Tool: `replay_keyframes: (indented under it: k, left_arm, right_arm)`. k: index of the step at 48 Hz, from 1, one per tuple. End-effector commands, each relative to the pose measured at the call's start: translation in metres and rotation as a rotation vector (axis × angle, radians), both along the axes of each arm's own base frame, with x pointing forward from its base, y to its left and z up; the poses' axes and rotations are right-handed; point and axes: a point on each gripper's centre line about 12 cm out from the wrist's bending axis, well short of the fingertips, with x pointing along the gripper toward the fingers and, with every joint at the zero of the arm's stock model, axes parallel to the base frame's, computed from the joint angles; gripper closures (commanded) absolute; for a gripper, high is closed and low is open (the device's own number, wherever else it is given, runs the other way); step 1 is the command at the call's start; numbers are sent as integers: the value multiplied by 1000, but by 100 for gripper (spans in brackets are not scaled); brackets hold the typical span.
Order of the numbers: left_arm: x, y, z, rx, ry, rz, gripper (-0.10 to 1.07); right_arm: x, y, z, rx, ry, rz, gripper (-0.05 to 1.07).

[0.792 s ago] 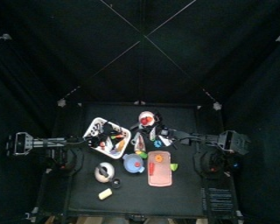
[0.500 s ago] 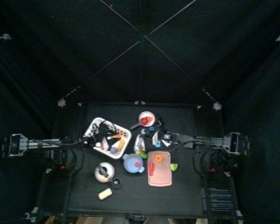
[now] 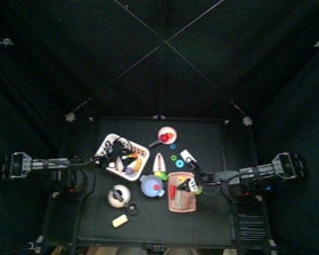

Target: Place wrench on plate

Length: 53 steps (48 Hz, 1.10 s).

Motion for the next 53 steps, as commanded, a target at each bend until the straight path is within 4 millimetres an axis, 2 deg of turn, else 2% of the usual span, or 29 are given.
replay_keyframes:
  k: [1,7,21,39,47,53]
  left_arm:
    - [1,3,5,0,-14,13,20]
    - [-1,6,1,-3,-2,26,20]
    - [-2,8,0,-8,-2,36,20]
    - [-3,8,-1,-15,0,39,20]
    - [-3,9,-1,-15,0,42,20]
    - [-3,9,-1,-15,0,42,20]
  right_arm:
    - [-3,0,-2,32,6,-23,58]
    - [-8,-1,-9,35,29,-30,58]
    - [-18,-26,-25,34,69,-122,54]
    - [-22,-28,-37,34,118,-131,26]
    - [-23,-28,-38,37,146,-125,19]
    - [-23,-26,-36,41,170,-118,17]
